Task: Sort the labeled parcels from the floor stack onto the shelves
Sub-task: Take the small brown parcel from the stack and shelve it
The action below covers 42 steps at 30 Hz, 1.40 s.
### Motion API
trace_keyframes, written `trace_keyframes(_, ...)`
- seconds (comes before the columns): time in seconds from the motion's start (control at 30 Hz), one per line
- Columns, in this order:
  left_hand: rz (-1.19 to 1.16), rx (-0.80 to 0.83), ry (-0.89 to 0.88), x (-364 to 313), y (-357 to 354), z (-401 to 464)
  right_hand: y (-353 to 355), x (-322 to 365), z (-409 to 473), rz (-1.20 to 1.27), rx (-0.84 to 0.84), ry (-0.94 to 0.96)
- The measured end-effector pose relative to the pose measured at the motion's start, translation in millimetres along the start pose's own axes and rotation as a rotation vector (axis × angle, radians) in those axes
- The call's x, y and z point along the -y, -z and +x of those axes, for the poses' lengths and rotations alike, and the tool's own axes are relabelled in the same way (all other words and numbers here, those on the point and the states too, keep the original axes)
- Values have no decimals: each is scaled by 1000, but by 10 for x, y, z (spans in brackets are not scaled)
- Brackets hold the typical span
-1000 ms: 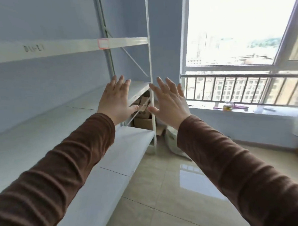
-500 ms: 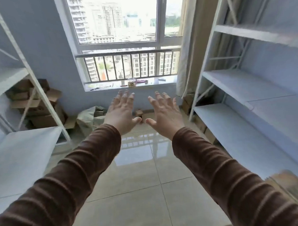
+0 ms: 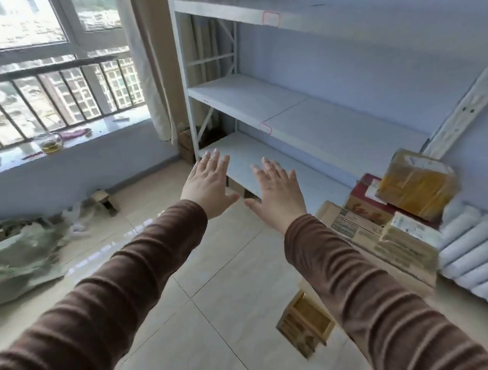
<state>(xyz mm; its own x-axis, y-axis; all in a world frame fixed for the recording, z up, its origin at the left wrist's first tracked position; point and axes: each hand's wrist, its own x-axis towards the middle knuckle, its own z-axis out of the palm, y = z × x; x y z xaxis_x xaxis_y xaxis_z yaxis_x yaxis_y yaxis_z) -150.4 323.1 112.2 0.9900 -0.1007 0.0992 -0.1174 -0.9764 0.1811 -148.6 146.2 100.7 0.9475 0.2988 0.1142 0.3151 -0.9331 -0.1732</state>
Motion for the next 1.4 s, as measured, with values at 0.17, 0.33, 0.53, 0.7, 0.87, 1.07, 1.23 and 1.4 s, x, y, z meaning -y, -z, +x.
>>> trace_keyframes(0.17, -60, 89, -171, -664, -375, 323, -67, -690, -208, -27, 28, -193)
trace_keyframes(0.33, -110, 153, -275, -1299, -713, 626, -50, -1336, -359, -5, 14, -341)
trace_keyframes(0.53, -165, 202, -371, -2266, -992, 1016, 112, -2306, -579, -6, -100, -438)
trace_keyframes(0.7, -218, 195, -395, -3167, -1287, 1357, 257, -3299, -812, 16, -147, -503)
trace_keyframes(0.87, -275, 263, -343, -3795, -1705, 1482, 133, -4150, -1072, 65, -99, -553)
trace_keyframes(1.07, -238, 401, -309, -3992, -2343, 1434, -288, -4600, -1342, 160, 25, -587)
trace_keyframes(1.23, -332, 522, -197, -4010, -2703, 1369, -629, -4696, -1492, 253, 159, -634)
trace_keyframes(1.4, -485, 610, -97, -4038, -2931, 1266, -806, -4716, -1521, 310, 151, -641)
